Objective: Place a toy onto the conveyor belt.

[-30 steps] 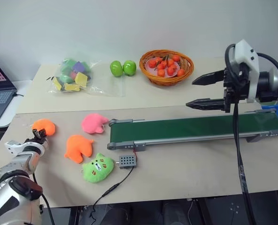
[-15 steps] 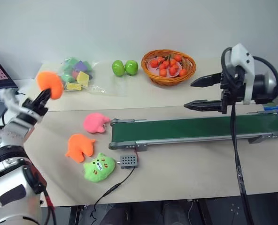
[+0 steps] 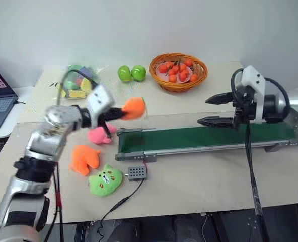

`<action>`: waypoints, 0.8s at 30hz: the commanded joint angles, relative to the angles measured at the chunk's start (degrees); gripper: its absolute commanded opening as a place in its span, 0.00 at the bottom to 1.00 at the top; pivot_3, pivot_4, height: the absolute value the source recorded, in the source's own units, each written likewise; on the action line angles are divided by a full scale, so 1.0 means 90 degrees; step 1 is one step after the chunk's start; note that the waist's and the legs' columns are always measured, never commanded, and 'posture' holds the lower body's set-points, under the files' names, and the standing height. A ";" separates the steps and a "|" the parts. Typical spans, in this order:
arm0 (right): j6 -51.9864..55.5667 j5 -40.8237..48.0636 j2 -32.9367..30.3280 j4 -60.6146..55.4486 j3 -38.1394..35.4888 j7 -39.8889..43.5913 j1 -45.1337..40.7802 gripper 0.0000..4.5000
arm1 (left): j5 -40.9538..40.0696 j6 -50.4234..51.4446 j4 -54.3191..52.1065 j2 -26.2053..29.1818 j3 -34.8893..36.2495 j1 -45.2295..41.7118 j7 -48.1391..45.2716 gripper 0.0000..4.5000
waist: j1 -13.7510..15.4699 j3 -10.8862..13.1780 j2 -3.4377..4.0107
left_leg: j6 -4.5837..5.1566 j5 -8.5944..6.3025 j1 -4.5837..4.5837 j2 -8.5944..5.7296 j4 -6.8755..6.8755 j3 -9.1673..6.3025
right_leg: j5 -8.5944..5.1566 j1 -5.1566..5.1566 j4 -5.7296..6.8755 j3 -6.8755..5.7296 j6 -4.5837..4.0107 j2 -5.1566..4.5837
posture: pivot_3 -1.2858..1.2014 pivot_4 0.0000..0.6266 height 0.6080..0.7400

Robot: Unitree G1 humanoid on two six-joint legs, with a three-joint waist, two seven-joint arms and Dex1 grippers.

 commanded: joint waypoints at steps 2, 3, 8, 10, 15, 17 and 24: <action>-0.0149 0.0094 -0.0009 -0.0289 -0.0422 -0.0180 0.0212 1.00 | 0.1555 -0.1696 -0.0212 0.0228 -0.0571 -0.0285 0.0135 0.02 | 0.0014 0.0000 0.0000 | 0.0000 0.0000 0.0000 0.0000 -0.0001 0.0001 | 0.0000 0.0002 -0.0004 -0.0001 0.0000 -0.0001 | 0.52 0.24 1.00; -0.0146 0.0100 0.0007 -0.0312 -0.0441 -0.0216 0.0252 1.00 | 0.2023 -0.2291 -0.0023 0.0283 -0.0769 -0.0303 0.0251 0.02 | 0.0012 0.0000 0.0001 | 0.0001 -0.0001 0.0001 -0.0002 -0.0002 0.0004 | 0.0000 0.0003 -0.0008 -0.0001 0.0000 -0.0003 | 0.52 0.24 1.00; -0.0207 0.0058 0.0021 -0.0317 -0.0458 -0.0312 0.0393 1.00 | 0.3552 -0.4398 0.0882 0.0484 -0.1301 -0.0339 0.0850 0.02 | 0.0013 0.0000 0.0001 | 0.0002 -0.0001 0.0003 -0.0001 -0.0003 0.0011 | 0.0002 0.0003 -0.0008 0.0000 0.0002 -0.0003 | 0.52 0.24 1.00; -0.0240 0.0042 0.0011 -0.0291 -0.0480 -0.0334 0.0441 1.00 | 0.4103 -0.5194 0.1216 0.0492 -0.1447 -0.0304 0.1326 0.02 | 0.0010 0.0000 0.0001 | 0.0002 -0.0001 0.0002 0.0000 -0.0005 0.0013 | 0.0002 0.0001 -0.0010 0.0001 0.0002 -0.0002 | 0.52 0.24 1.00; -0.0281 0.0027 0.0038 -0.0262 -0.0471 -0.0408 0.0455 1.00 | 0.5390 -0.6393 0.1619 0.0221 -0.1443 0.0151 0.3229 0.02 | 0.0041 0.0000 0.0001 | 0.0004 -0.0002 0.0002 -0.0002 -0.0006 0.0014 | 0.0003 0.0003 -0.0015 0.0001 0.0005 -0.0004 | 0.52 0.24 1.00; -0.0296 0.0029 0.0033 -0.0255 -0.0470 -0.0423 0.0462 1.00 | 0.5552 -0.6517 0.1639 0.0161 -0.1372 0.0290 0.3526 0.02 | 0.0046 0.0000 0.0001 | 0.0005 -0.0002 0.0002 -0.0002 -0.0007 0.0015 | 0.0004 0.0002 -0.0014 0.0001 0.0005 -0.0004 | 0.52 0.24 1.00; -0.0293 0.0048 -0.0010 -0.0311 -0.0505 -0.0449 0.0525 1.00 | 0.6296 -0.6787 0.1590 0.0200 -0.1359 0.0674 0.4291 0.02 | 0.0085 -0.0001 0.0001 | 0.0006 -0.0002 0.0003 -0.0002 -0.0005 0.0017 | 0.0004 0.0001 -0.0008 0.0001 0.0007 -0.0004 | 0.52 0.24 1.00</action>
